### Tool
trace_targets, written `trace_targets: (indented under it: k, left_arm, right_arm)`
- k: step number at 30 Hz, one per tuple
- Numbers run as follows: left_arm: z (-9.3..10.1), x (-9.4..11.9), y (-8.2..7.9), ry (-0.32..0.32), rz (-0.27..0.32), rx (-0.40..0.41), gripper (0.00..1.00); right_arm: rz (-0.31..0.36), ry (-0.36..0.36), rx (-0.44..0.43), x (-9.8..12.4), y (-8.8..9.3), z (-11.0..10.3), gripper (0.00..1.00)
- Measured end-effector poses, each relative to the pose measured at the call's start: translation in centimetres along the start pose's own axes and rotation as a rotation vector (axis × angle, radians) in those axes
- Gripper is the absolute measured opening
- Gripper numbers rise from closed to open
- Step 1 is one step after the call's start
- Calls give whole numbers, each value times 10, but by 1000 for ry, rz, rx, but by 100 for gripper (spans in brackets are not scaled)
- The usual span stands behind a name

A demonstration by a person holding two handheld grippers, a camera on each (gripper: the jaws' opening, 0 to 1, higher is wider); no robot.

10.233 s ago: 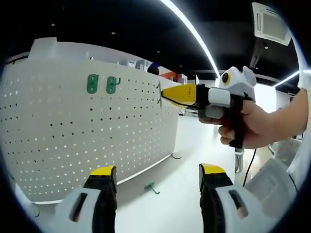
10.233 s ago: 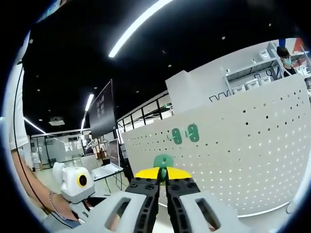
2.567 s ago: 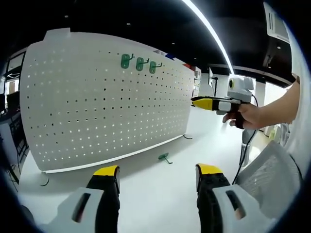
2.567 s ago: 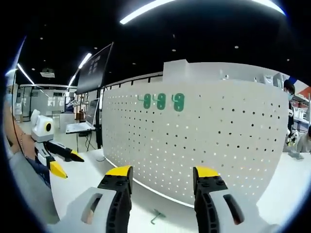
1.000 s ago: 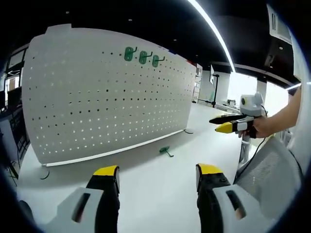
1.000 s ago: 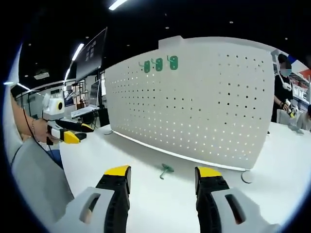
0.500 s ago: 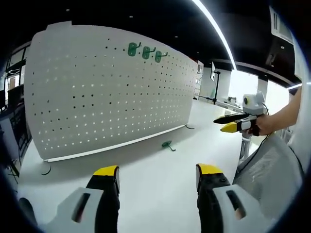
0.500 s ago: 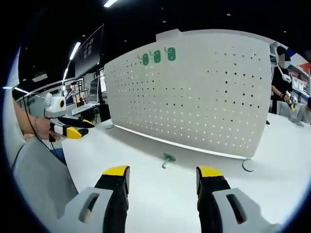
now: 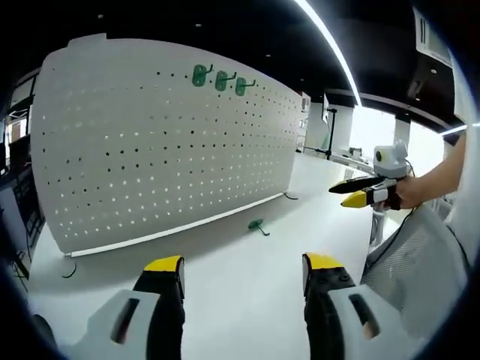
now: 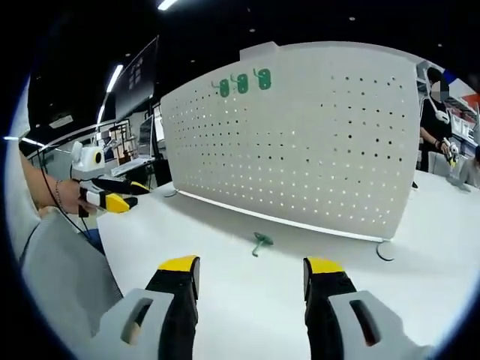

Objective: Insert the hook assembly into the mounting plate slot until the hook locks in place.

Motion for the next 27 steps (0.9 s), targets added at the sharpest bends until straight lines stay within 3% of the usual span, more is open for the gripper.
trace_targets:
  k: [27]
  left_arm:
    - [-9, -54, -10, 145, -194, -232, 66]
  right_arm:
    - [-8, 0, -13, 0, 3, 0, 53]
Point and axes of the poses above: the point that each gripper's makers call its tool centre point, and the gripper's own axes: x roughly backward along the fingers, z roughly to its right, y roughly out of its underside, the point moved 7 cm from there along x, roughly backward along the fingers, and after that the axes turned 5 degrees about x, right-handed, at the moved point
